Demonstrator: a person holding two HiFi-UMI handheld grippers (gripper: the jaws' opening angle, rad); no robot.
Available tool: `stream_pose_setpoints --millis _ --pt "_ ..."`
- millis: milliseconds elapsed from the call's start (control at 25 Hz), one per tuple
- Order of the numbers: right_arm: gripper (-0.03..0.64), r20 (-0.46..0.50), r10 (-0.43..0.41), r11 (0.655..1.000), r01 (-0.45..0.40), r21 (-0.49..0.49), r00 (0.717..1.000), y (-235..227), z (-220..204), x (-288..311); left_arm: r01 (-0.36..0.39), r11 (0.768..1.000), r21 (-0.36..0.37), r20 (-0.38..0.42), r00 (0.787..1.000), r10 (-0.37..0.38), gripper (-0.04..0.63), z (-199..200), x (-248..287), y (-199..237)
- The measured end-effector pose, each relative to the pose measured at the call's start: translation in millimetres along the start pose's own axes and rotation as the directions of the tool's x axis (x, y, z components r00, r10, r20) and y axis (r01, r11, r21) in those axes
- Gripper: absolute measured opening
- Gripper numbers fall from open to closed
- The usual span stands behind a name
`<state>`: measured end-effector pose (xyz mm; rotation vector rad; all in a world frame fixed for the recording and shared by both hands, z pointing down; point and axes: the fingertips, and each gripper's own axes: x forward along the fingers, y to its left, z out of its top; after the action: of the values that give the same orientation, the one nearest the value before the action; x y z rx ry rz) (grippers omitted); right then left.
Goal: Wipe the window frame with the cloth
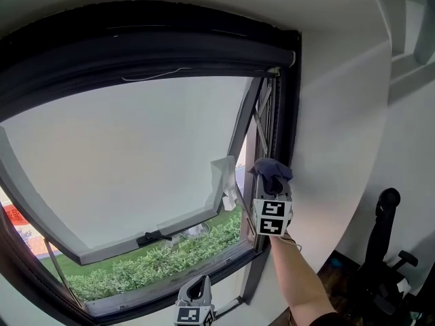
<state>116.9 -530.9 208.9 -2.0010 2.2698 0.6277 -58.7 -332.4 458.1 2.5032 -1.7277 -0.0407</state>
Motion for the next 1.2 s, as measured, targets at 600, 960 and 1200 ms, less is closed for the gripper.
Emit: stream_pose_setpoints --millis 600,960,1200 --pt "0.069 -0.048 -0.002 0.997 -0.002 -0.076 0.999 3 -21 11 -0.017 1.000 -0.020 -0.033 0.999 0.016 0.009 -12 0 3" --pt "0.066 -0.099 0.016 0.999 -0.018 -0.027 0.995 11 -52 3 -0.006 1.000 -0.008 -0.053 0.999 0.005 0.009 -17 0 -2" --pt "0.066 -0.148 0.032 0.998 -0.025 0.051 0.988 15 -77 -4 -0.010 1.000 -0.001 -0.065 0.998 0.010 0.009 -20 -8 0"
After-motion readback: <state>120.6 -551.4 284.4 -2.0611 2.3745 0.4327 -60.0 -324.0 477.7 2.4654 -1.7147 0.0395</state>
